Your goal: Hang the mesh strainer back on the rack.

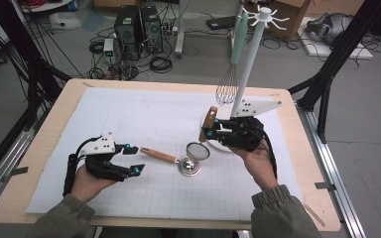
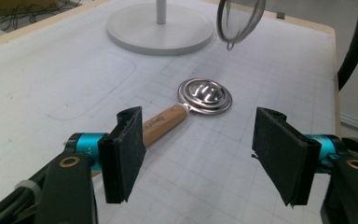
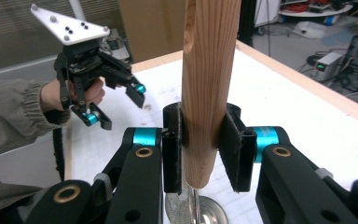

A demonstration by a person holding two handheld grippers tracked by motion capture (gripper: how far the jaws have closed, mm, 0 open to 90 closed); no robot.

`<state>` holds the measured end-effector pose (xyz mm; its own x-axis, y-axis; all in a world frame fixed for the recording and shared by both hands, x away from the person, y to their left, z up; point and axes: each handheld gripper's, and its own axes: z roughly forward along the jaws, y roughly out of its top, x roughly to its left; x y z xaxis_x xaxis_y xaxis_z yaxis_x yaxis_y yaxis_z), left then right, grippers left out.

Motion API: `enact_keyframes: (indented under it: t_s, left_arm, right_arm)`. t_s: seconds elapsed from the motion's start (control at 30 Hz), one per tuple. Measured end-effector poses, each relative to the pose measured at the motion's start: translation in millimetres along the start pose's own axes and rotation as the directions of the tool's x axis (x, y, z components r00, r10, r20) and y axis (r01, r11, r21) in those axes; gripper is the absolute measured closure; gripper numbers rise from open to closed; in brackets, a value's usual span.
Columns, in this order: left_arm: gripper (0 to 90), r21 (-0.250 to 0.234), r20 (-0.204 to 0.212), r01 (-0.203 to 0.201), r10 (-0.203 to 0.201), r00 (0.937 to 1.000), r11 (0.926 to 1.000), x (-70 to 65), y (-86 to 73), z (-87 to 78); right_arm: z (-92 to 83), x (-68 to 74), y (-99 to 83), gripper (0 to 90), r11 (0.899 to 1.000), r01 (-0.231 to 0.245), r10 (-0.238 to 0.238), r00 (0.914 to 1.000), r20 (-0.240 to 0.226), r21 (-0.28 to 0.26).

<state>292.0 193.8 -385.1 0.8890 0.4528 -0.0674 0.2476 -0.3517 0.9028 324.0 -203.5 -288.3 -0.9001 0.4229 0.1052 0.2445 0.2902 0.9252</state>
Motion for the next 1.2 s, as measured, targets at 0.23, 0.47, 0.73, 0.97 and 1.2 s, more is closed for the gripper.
enact_keyframes:
  t_s: [0.23, 0.47, 0.73, 0.97, 1.2]
  left_arm:
    - [32.8, -0.014, -0.015, 0.010, -0.010, 0.9998, 0.9998, 4.0, -1.3, -6.2]
    - [31.8, -0.010, -0.029, 0.014, -0.014, 0.9995, 0.9998, 5.8, -3.2, -7.8]
    - [30.9, -0.008, -0.037, 0.013, -0.013, 0.9993, 0.9999, 7.9, -3.9, -9.8]
    - [27.9, 0.001, -0.041, 0.022, -0.022, 0.9989, 0.9998, 10.0, -6.3, -10.5]
    - [25.5, -0.001, -0.058, 0.027, -0.027, 0.9980, 0.9996, 11.0, -6.8, -11.6]
  right_arm:
    - [-15.0, -6.9, 18.1, 71.9, 1.000, 0.013, -0.012, 0.9994, 0.034, -0.008]
    - [-31.1, -11.3, 37.7, 71.9, 0.999, 0.030, -0.029, 0.9970, 0.071, -0.014]
    - [-45.3, -16.8, 52.5, 71.9, 0.999, 0.034, -0.031, 0.9946, 0.099, -0.019]
    - [-49.2, -20.4, 63.3, 71.9, 0.999, 0.040, -0.037, 0.9925, 0.116, -0.024]
    - [-51.9, -22.7, 72.9, 71.9, 0.999, 0.045, -0.042, 0.9910, 0.127, -0.018]
